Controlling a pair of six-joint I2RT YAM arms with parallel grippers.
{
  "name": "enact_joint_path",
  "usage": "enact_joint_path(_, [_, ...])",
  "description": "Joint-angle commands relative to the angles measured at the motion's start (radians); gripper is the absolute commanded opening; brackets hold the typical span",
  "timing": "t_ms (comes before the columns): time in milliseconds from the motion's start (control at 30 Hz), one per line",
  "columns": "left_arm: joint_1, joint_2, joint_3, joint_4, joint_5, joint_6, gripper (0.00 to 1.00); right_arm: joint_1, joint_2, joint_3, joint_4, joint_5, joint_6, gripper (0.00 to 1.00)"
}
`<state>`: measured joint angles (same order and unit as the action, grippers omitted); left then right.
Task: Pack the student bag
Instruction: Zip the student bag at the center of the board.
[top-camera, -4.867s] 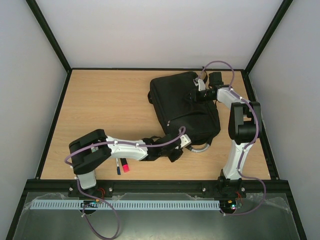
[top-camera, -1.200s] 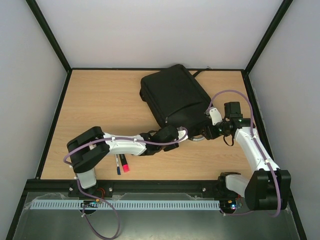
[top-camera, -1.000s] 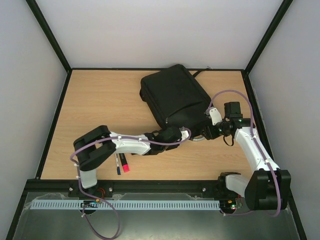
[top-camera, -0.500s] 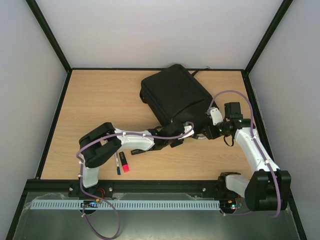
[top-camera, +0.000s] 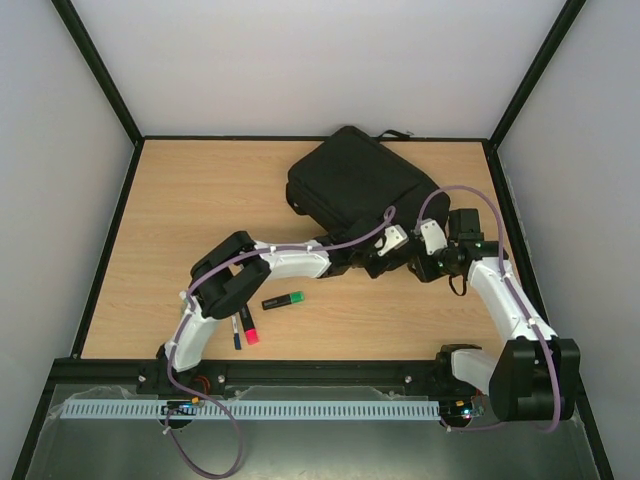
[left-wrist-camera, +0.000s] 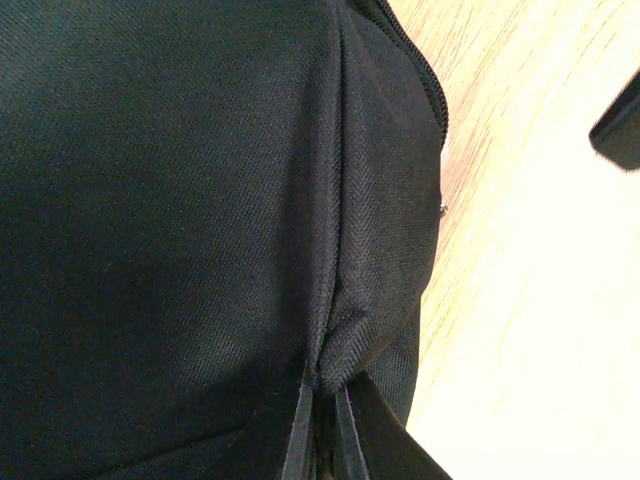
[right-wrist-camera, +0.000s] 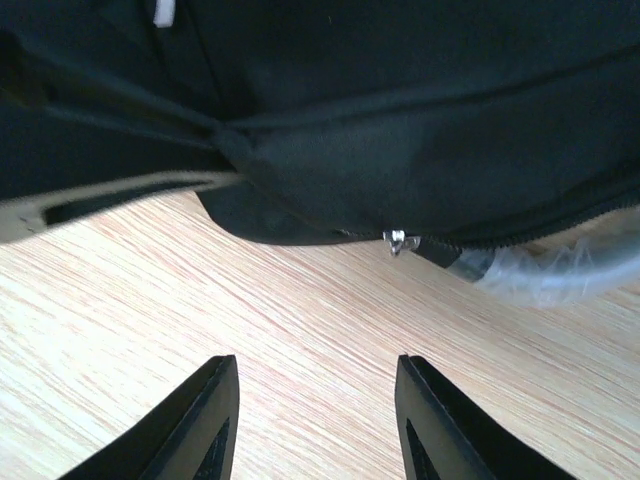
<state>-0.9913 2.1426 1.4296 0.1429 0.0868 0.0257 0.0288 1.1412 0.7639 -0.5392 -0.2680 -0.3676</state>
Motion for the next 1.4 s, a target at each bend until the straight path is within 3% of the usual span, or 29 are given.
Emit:
enact_joint_path(0, [0.028, 0.019, 0.045, 0.055, 0.097, -0.1, 0.02, -0.006, -0.042, -0.064, 0.037, 0.09, -0.043, 0.42])
enact_joint_path(467, [0.061, 0.005, 0.023, 0.09, 0.165, -0.15, 0.03, -0.008, -0.025, -0.146, 0.212, 0.051, -0.125, 0.36])
enact_joint_path(1000, [0.063, -0.012, 0.035, 0.065, 0.166, -0.152, 0.04, -0.007, 0.142, -0.149, 0.402, -0.02, -0.142, 0.35])
enact_joint_path(1267, [0.062, -0.009, 0.043, 0.054, 0.168, -0.145, 0.04, -0.008, 0.168, -0.138, 0.387, -0.058, -0.149, 0.17])
enact_joint_path(1367, [0.062, -0.012, 0.042, 0.048, 0.164, -0.141, 0.04, -0.014, 0.149, -0.147, 0.367, -0.039, -0.167, 0.15])
